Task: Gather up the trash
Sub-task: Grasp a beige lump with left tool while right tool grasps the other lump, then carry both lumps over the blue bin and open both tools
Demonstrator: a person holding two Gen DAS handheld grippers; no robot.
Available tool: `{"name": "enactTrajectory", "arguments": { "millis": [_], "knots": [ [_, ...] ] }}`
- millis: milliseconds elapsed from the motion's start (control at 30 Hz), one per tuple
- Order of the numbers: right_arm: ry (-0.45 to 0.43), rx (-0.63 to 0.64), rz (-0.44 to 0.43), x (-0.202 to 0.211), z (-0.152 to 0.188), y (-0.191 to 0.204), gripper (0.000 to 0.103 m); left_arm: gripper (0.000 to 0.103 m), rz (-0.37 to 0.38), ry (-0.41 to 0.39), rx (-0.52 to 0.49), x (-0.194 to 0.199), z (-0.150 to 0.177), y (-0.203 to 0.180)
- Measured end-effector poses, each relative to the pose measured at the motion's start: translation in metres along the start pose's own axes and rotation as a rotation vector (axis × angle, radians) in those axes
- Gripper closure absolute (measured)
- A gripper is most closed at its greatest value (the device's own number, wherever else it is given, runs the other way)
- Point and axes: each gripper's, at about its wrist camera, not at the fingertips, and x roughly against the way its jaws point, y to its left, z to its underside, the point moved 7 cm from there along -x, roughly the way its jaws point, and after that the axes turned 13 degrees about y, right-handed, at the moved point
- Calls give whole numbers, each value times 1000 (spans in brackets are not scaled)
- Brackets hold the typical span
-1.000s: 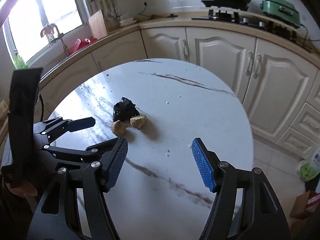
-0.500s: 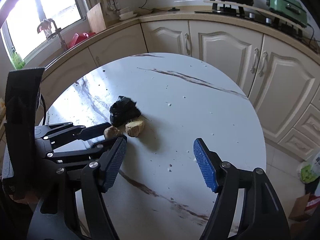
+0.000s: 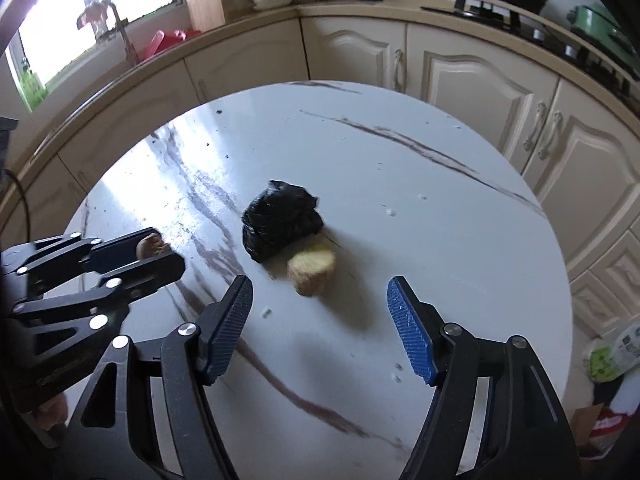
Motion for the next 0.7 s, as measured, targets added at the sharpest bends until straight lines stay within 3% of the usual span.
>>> {"name": "enactTrajectory", "arguments": {
  "millis": [133,233,467,700],
  "knots": [
    [12,30,13,-9,-2,8,51,80,4,0,-12,4,7,-8],
    [1,42,7,-6,-1,10,78,80,3,-7,-19,8,9,-11],
    [-44,29,-49,18,15,8,78,80,3,-6,-47,20,20,-29],
    [-158,-7,-97,83,64,-5,78,80,26,-43,-119,54,40,-80]
  ]
}}
